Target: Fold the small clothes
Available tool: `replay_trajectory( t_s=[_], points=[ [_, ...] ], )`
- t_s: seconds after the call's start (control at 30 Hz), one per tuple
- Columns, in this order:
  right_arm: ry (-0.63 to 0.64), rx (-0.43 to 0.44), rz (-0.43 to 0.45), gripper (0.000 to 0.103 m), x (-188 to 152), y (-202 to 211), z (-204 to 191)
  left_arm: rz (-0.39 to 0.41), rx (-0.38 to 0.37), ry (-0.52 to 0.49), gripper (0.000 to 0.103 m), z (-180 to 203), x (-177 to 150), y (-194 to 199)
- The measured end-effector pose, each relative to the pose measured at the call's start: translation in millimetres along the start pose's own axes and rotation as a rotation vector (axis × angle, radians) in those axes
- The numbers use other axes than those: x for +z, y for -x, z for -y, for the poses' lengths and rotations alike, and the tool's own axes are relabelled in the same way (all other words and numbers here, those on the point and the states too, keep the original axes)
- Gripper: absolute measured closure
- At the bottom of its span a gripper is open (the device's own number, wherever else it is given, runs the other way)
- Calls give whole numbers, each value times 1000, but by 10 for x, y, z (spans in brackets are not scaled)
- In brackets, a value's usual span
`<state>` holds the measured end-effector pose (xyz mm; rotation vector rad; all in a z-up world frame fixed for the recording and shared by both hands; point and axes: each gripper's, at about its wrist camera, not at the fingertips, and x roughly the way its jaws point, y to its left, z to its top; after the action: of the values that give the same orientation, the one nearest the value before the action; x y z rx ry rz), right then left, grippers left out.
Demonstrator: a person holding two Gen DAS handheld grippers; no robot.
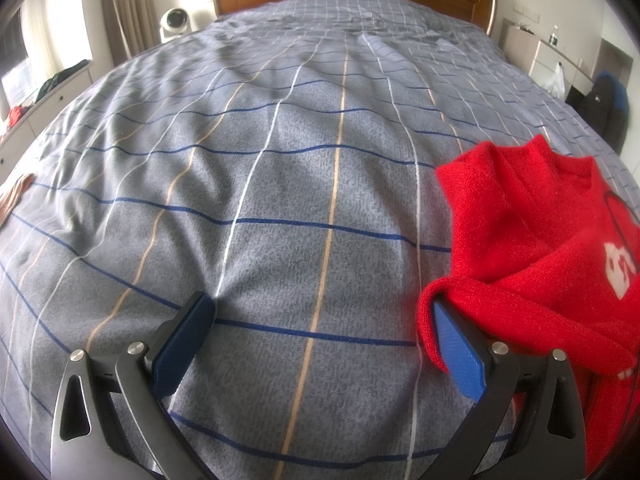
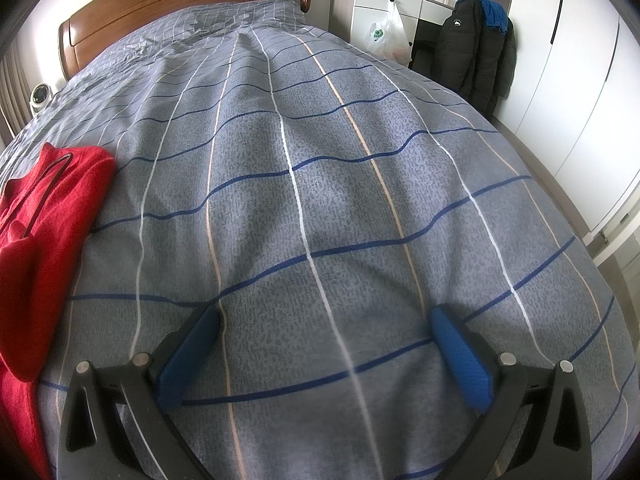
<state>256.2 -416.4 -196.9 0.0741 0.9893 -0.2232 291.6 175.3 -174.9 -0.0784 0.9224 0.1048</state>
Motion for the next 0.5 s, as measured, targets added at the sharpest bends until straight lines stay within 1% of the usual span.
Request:
replay_trajectory(
  t_s=[0.5],
  points=[
    [0,0,0,0,1,0,-4,0,0,0,0,-7,1,0]
  ],
)
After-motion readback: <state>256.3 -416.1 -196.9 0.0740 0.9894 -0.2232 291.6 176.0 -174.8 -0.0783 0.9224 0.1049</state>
